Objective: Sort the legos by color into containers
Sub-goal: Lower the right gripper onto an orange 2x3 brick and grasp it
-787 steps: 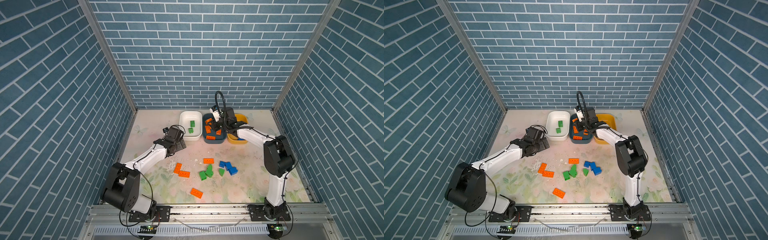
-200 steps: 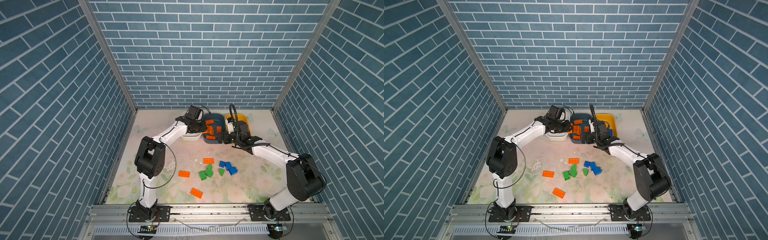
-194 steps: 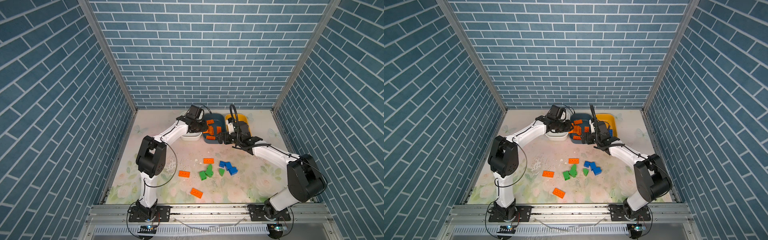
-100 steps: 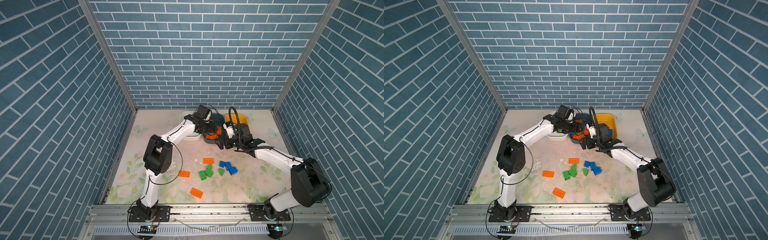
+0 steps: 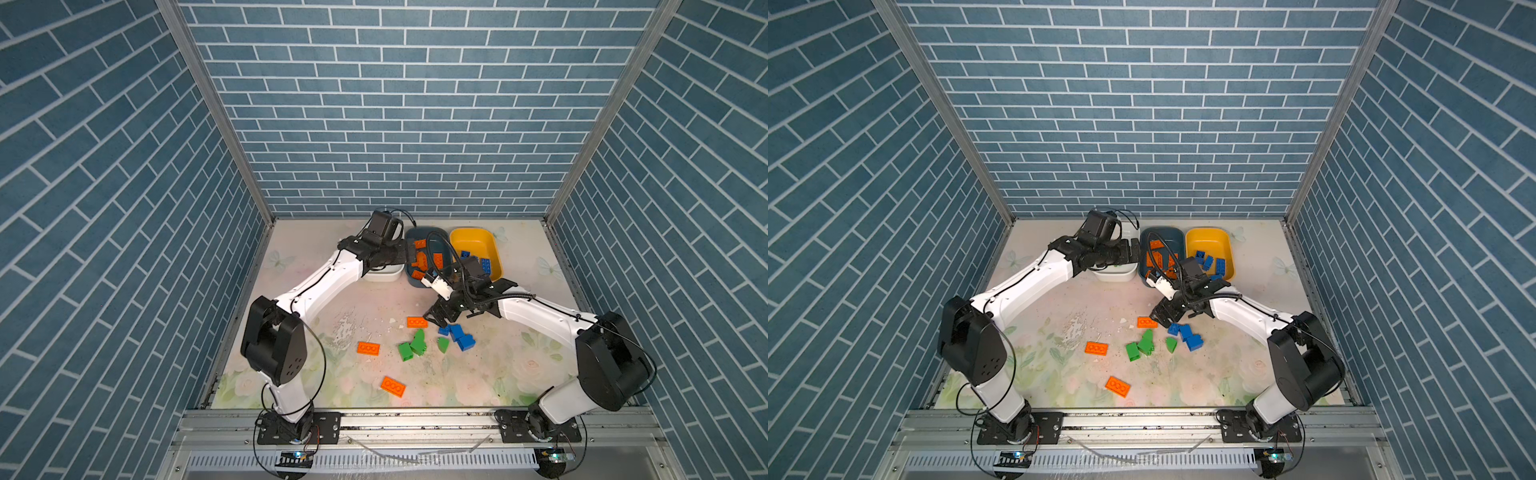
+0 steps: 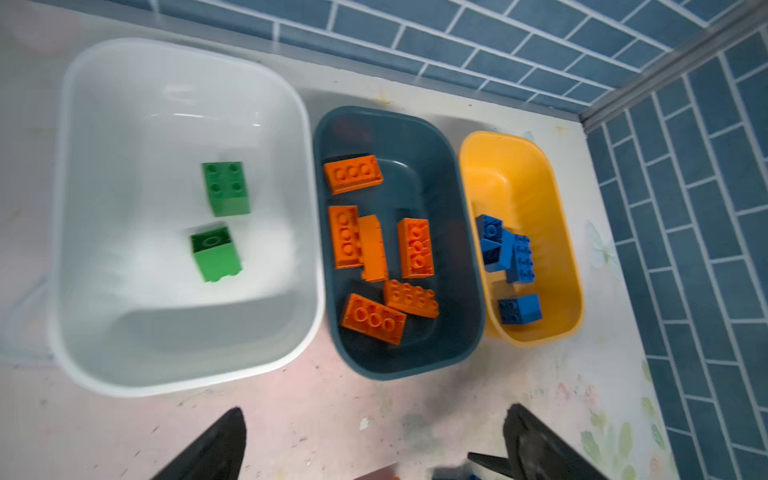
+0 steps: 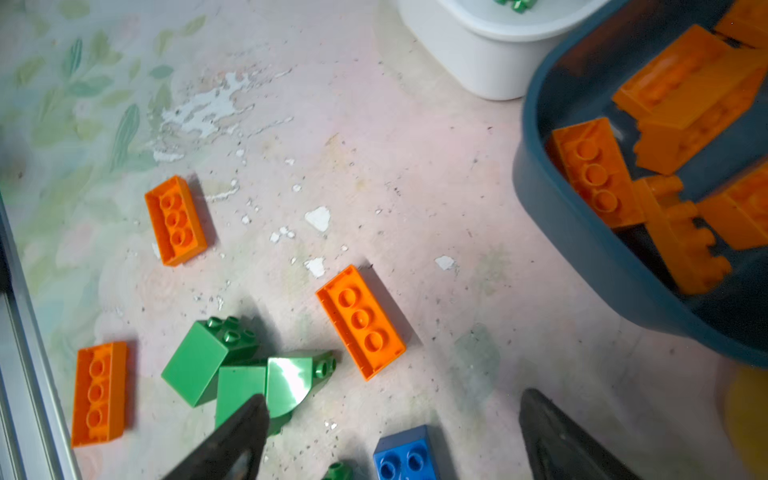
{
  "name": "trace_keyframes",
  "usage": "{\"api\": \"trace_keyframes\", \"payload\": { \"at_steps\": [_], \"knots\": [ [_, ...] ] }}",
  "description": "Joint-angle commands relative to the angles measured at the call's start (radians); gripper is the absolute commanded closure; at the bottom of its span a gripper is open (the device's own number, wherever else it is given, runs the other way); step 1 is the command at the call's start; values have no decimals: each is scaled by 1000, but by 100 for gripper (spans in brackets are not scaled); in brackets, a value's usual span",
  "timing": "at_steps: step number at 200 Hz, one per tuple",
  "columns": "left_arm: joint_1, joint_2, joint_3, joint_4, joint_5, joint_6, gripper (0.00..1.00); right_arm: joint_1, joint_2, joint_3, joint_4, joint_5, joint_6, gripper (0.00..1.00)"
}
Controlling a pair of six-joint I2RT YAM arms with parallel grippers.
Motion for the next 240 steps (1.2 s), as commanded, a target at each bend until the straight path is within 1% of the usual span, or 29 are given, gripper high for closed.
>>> {"api": "trace_keyframes", "payload": {
  "at_steps": [1, 40, 60, 73, 93, 119, 139, 148, 157, 182, 206, 240],
  "knots": [
    [29, -56, -85, 27, -103, -38, 1, 11, 34, 68, -140, -12, -214, 6],
    [72, -140, -184, 29, -161, -65, 1, 10, 59, 115, -308, -20, -343, 6],
    [87, -162, -209, 27, -175, -73, 1, 12, 92, 130, -354, 34, -412, 9],
    [96, -167, -214, 23, -176, -75, 1, 17, 104, 132, -333, 71, -426, 10],
    [99, -170, -217, 20, -180, -75, 1, 30, 119, 136, -301, 44, -464, 12],
    [99, -173, -219, 18, -188, -76, 1, 63, 197, 181, -292, 80, -519, 16],
    [100, -178, -225, 18, -191, -79, 1, 72, 243, 196, -234, 93, -535, 18],
    [99, -182, -227, 17, -193, -78, 1, 73, 260, 204, -223, 96, -545, 23],
    [99, -185, -230, 14, -197, -76, 1, 77, 279, 216, -218, 104, -554, 26],
    [101, -194, -237, 6, -208, -75, 1, 89, 321, 233, -209, 139, -599, 30],
    [103, -200, -246, 7, -211, -77, 1, 101, 354, 250, -209, 134, -617, 35],
    [104, -202, -252, 10, -210, -80, 1, 117, 396, 279, -214, 159, -641, 40]
  ]
}}
